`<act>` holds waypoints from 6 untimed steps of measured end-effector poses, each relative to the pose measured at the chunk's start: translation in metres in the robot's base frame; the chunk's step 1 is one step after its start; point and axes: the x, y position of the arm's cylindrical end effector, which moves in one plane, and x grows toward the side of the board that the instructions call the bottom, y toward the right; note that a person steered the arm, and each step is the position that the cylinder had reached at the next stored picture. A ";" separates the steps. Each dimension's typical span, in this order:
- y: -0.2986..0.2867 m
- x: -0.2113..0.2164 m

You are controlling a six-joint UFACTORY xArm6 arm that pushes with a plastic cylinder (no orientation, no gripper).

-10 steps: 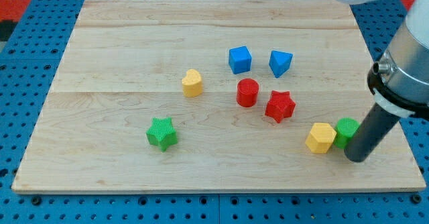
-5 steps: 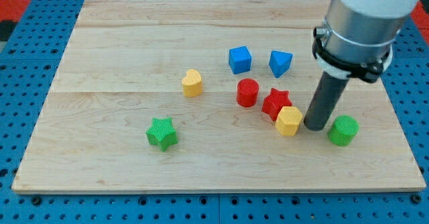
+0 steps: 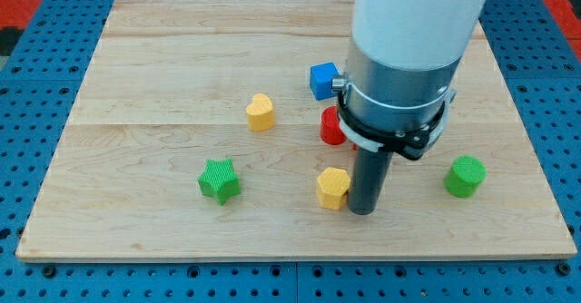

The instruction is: Place the yellow hexagon to the bottom of the yellow heart

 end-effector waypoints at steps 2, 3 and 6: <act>-0.058 -0.027; -0.084 -0.055; -0.124 -0.054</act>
